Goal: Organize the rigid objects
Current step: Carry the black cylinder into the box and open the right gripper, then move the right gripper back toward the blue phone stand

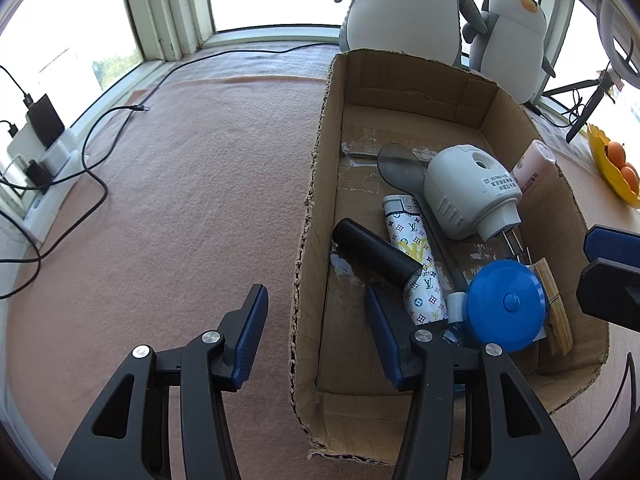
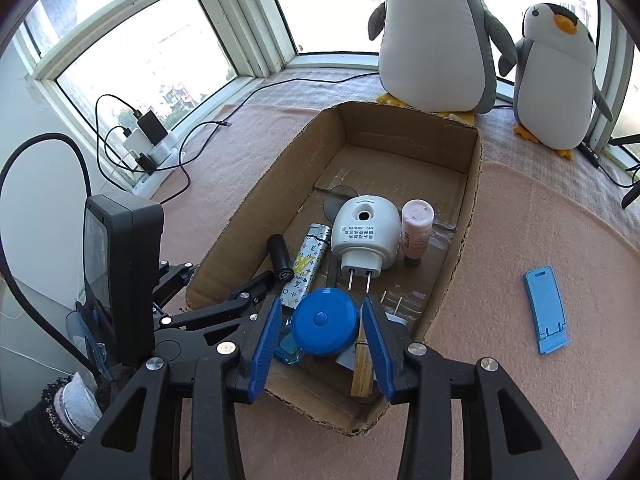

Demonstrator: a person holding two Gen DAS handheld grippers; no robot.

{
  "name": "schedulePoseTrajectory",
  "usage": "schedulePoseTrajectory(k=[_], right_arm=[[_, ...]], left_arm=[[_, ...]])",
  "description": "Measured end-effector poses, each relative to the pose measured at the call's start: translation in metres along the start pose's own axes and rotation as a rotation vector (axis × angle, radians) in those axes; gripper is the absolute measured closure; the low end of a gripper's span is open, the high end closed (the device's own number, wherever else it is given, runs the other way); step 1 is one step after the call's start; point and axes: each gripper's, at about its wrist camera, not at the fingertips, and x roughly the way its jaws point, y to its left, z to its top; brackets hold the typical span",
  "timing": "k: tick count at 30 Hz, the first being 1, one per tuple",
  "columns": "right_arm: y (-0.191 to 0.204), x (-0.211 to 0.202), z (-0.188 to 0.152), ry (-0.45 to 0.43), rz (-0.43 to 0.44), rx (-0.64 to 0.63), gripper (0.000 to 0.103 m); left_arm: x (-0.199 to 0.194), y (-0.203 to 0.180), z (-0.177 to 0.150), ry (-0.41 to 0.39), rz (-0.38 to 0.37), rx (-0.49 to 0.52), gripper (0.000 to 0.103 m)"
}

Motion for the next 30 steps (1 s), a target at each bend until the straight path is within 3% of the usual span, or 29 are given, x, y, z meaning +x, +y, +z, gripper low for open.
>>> schedulePoseTrajectory(k=[3, 7, 17, 21, 26, 30], right_arm=[[-0.006, -0.007, 0.000, -0.013, -0.009, 0.007, 0.062], [-0.017, -0.015, -0.002, -0.034, -0.006, 0.027, 0.052], [-0.048, -0.032, -0.008, -0.070, -0.005, 0.083, 0.045], [-0.063, -0.041, -0.014, -0.099, 0.013, 0.100, 0.042], [-0.085, -0.052, -0.021, -0.132, 0.052, 0.140, 0.032], [-0.099, -0.058, -0.024, -0.137, 0.001, 0.146, 0.031]], left_arm=[[0.000, -0.001, 0.000, 0.000, 0.002, 0.001, 0.052], [0.000, -0.001, 0.000, 0.000, 0.002, 0.001, 0.052], [0.001, -0.001, 0.000, 0.000, 0.004, 0.004, 0.052], [0.001, -0.001, 0.000, 0.000, 0.005, 0.005, 0.052], [0.001, -0.001, 0.000, 0.000, 0.006, 0.006, 0.052], [0.001, -0.001, 0.001, 0.000, 0.009, 0.009, 0.052]])
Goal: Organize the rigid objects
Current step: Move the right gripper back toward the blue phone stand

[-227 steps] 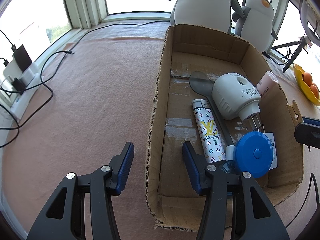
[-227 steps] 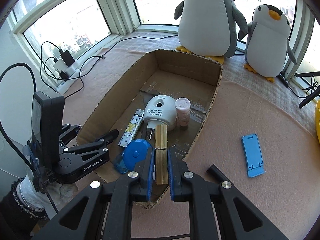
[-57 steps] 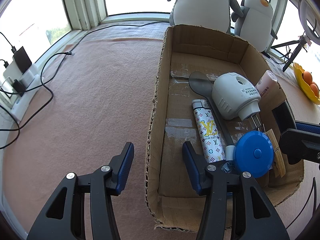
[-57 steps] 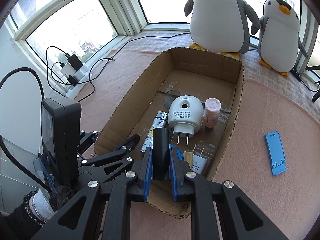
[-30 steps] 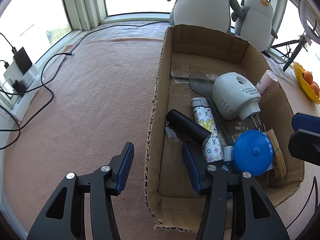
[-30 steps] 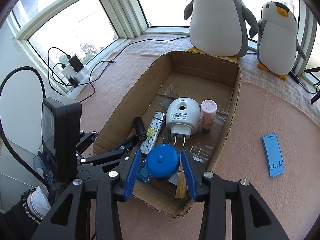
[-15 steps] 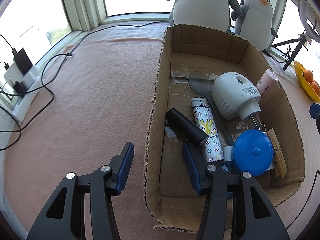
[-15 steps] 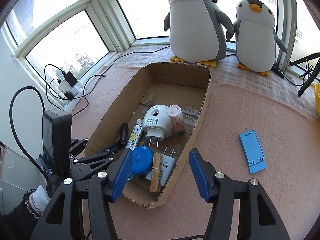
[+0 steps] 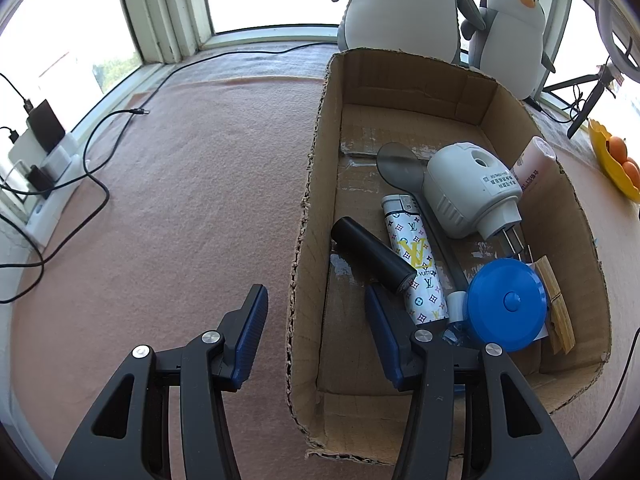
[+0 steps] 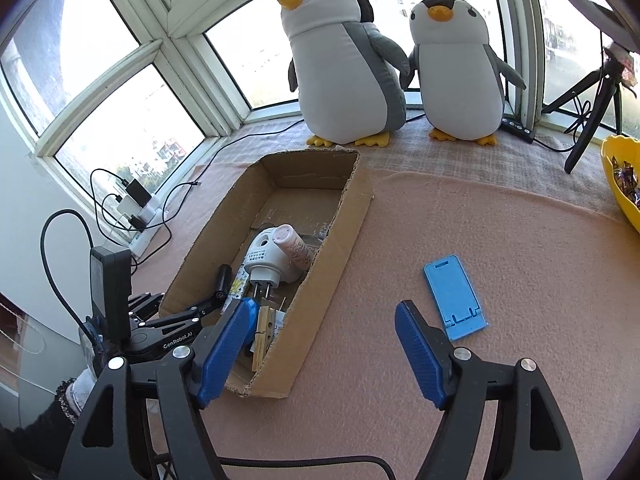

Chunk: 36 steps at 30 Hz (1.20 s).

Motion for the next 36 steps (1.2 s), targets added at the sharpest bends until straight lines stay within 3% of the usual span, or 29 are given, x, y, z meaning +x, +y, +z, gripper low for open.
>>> schedulePoseTrajectory(k=[9, 12, 21, 24, 36], right_arm=[[-0.031, 0.010, -0.002, 0.050, -0.244, -0.084, 0.031], [-0.038, 0.017, -0.002, 0.069, -0.287, -0.112, 0.031], [-0.054, 0.038, 0.007, 0.132, -0.278, -0.097, 0.031], [-0.056, 0.045, 0.009, 0.134, -0.315, -0.114, 0.031], [-0.056, 0.071, 0.013, 0.199, -0.285, -0.149, 0.031]], left_arm=[[0.000, -0.001, 0.000, 0.000, 0.005, 0.004, 0.052], [0.000, -0.001, 0.000, -0.001, 0.008, 0.006, 0.052], [0.000, -0.001, 0.000, -0.001, 0.009, 0.006, 0.052], [0.000, -0.001, 0.000, -0.001, 0.008, 0.005, 0.052], [0.000, -0.001, 0.000, -0.001, 0.008, 0.005, 0.052]])
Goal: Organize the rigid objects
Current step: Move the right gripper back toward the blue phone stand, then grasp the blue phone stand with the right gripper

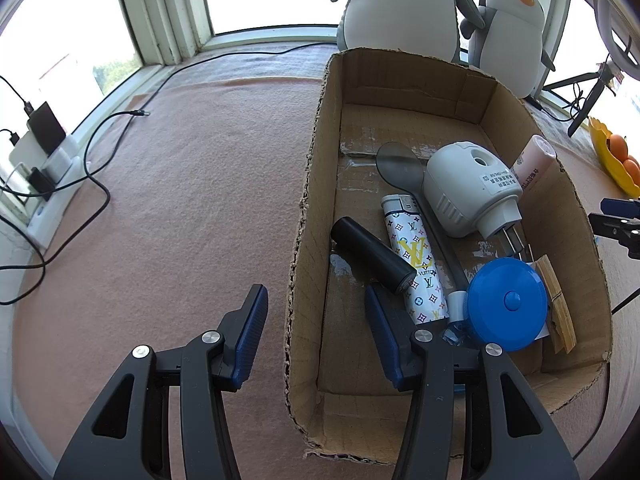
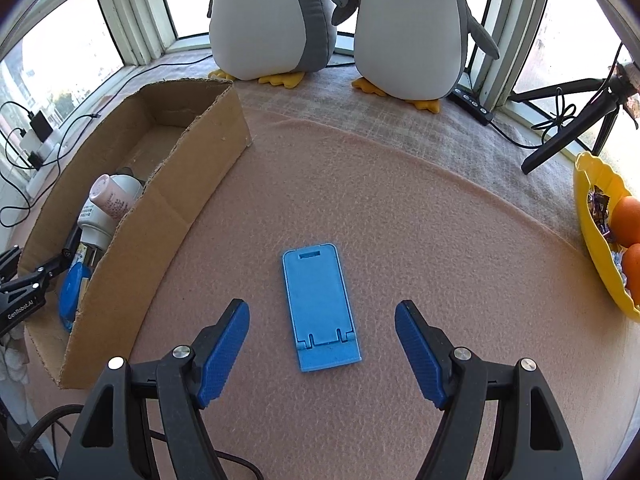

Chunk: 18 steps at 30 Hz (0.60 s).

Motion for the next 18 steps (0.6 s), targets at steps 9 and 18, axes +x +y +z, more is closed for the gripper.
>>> schedulePoseTrajectory(k=[9, 18], right_arm=[[-0.005, 0.015, 0.002, 0.047, 0.006, 0.014, 0.031], [-0.006, 0.023, 0.002, 0.066, 0.019, 0.010, 0.032]], left_arm=[[0.000, 0.000, 0.000, 0.000, -0.001, 0.000, 0.052], [0.000, 0.000, 0.000, 0.000, -0.001, -0.001, 0.052]])
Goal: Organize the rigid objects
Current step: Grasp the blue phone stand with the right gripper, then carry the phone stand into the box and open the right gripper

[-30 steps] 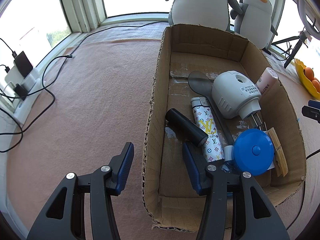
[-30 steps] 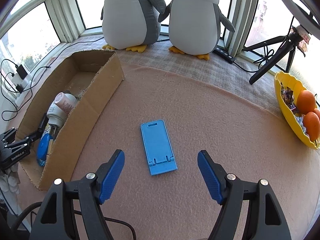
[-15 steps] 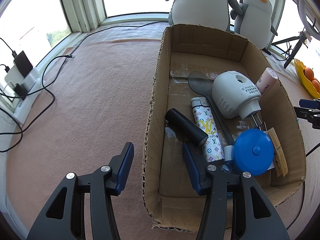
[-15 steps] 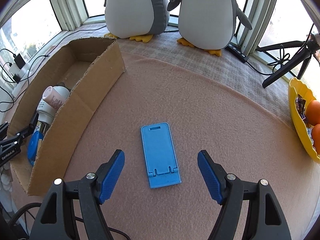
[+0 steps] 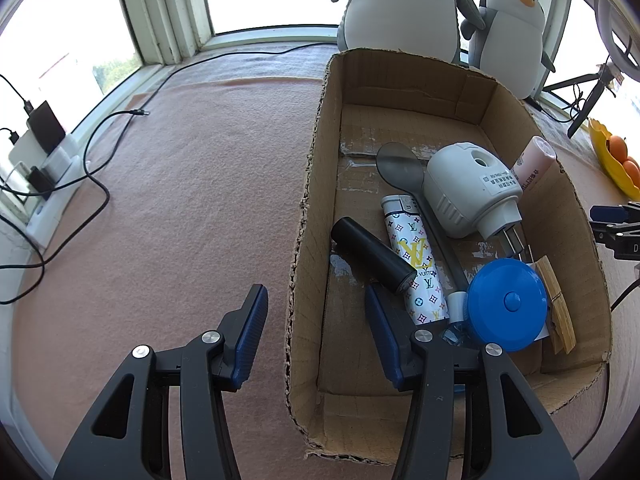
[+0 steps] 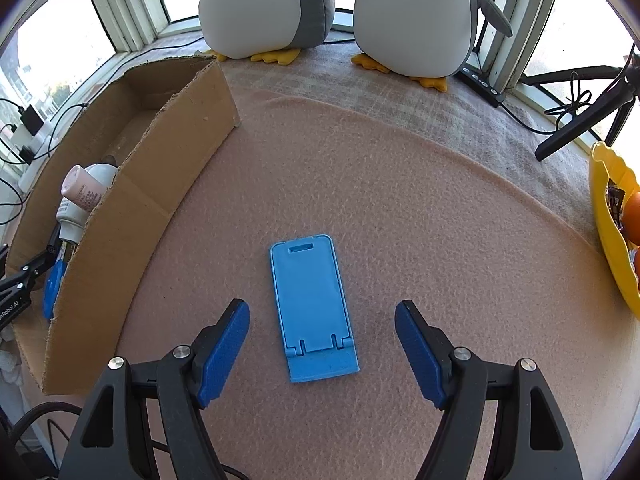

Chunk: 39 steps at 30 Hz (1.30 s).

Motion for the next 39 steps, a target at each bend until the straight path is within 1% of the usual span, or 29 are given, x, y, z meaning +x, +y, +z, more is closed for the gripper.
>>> schedulePoseTrajectory(k=[2, 7, 9, 13, 16, 19, 32, 36, 39], right_arm=[[0.000, 0.002, 0.000, 0.010, 0.006, -0.002, 0.040], [0.001, 0.005, 0.003, 0.024, 0.000, -0.012, 0.047], [0.001, 0.006, 0.004, 0.027, 0.004, -0.010, 0.048], [0.003, 0.006, 0.005, 0.036, -0.011, -0.018, 0.059], [0.004, 0.007, 0.005, 0.043, -0.015, -0.013, 0.062], [0.004, 0.006, 0.006, 0.045, -0.021, 0.005, 0.068], [-0.003, -0.006, -0.010, 0.010, 0.008, 0.115, 0.070], [-0.004, -0.015, -0.016, -0.009, 0.009, 0.128, 0.070], [-0.003, -0.022, -0.014, -0.026, 0.014, 0.141, 0.070]], left_arm=[[0.000, 0.000, 0.000, 0.000, 0.000, 0.000, 0.052], [0.000, 0.000, 0.000, 0.000, 0.000, 0.000, 0.052], [0.000, 0.000, 0.000, 0.000, 0.000, 0.000, 0.052], [0.000, 0.000, 0.000, 0.000, 0.000, 0.000, 0.052], [0.000, 0.000, 0.000, 0.000, 0.000, 0.000, 0.052], [0.000, 0.000, 0.000, 0.000, 0.000, 0.000, 0.051], [0.000, 0.000, 0.000, -0.001, 0.000, 0.001, 0.052], [0.000, 0.000, 0.000, -0.001, -0.001, 0.000, 0.052], [0.000, 0.000, 0.000, -0.001, 0.000, 0.000, 0.052]])
